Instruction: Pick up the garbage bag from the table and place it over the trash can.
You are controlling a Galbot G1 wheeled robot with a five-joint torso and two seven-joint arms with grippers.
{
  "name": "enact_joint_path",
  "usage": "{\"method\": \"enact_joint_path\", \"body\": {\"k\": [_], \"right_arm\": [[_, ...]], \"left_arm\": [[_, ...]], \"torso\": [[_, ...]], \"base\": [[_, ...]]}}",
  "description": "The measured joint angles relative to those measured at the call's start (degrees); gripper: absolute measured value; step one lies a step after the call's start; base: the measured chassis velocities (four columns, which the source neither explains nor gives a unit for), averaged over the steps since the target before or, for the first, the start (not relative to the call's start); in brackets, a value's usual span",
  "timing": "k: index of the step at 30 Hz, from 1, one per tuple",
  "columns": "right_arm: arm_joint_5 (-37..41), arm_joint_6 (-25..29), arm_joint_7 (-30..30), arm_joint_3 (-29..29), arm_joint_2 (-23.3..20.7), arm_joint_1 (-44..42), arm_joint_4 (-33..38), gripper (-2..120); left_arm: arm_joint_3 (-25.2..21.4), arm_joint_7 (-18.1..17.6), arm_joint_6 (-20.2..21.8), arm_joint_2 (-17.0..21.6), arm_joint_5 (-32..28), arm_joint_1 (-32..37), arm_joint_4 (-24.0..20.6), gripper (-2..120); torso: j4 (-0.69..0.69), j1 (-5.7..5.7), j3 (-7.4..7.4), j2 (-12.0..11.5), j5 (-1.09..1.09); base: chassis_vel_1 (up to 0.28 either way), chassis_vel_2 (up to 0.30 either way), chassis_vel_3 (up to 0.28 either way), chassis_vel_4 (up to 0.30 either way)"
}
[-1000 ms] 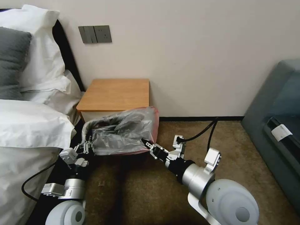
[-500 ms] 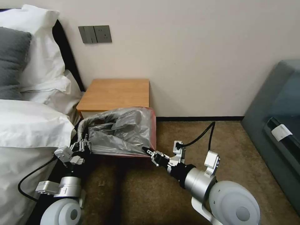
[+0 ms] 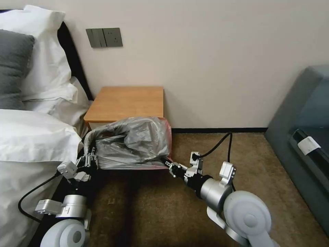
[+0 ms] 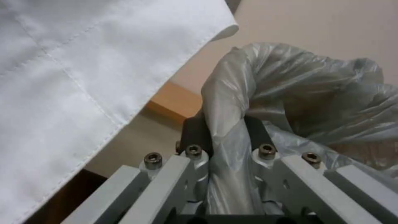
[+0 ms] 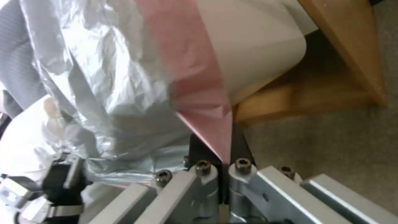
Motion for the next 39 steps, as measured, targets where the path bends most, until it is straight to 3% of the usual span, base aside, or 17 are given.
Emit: {"method": "enact_joint_path", "body": {"k": [3, 16, 31, 35, 39], "right_arm": [[-3.82, -0.5, -4.43, -0.19, -0.14, -0.15, -1.84, 0], [-11.17, -0.67, -12.69, -0.59, 0.27, -0.17, -4.37, 3], [-12.73, -1.37, -14.0, -0.6, 0.28, -1.87, -2.84, 56], [-16.63, -0.35, -14.91, 0.08, -1.65, -3.64, -1.05, 77], [-18.88, 0.35, -15.64, 0.44, -2.15, -4.63, -0.01, 90]], "left_arm": [[-0.12, 0.43, 0.43, 0.0, -0.55, 0.14, -0.21, 8], [0.46, 0.16, 2.4, -0.22, -2.65, 0.19, -1.32, 8], [0.71, -1.47, 3.21, -0.38, -2.58, 0.19, -2.0, 8], [-0.22, -2.82, 2.5, -0.39, -0.43, -0.28, -0.63, 8], [-0.27, -3.86, 2.46, -0.55, 0.74, -0.37, -0.28, 8]], "torso": [[0.0, 0.0, 0.0, 0.0, 0.0], [0.0, 0.0, 0.0, 0.0, 0.0], [-0.01, 0.0, 0.0, 0.0, 0.0], [-0.01, 0.0, 0.0, 0.0, 0.0], [0.0, 0.0, 0.0, 0.0, 0.0]], "base": [[0.0, 0.0, 0.0, 0.0], [0.0, 0.0, 0.0, 0.0], [0.0, 0.0, 0.0, 0.0], [0.0, 0.0, 0.0, 0.0], [0.0, 0.0, 0.0, 0.0]]}}
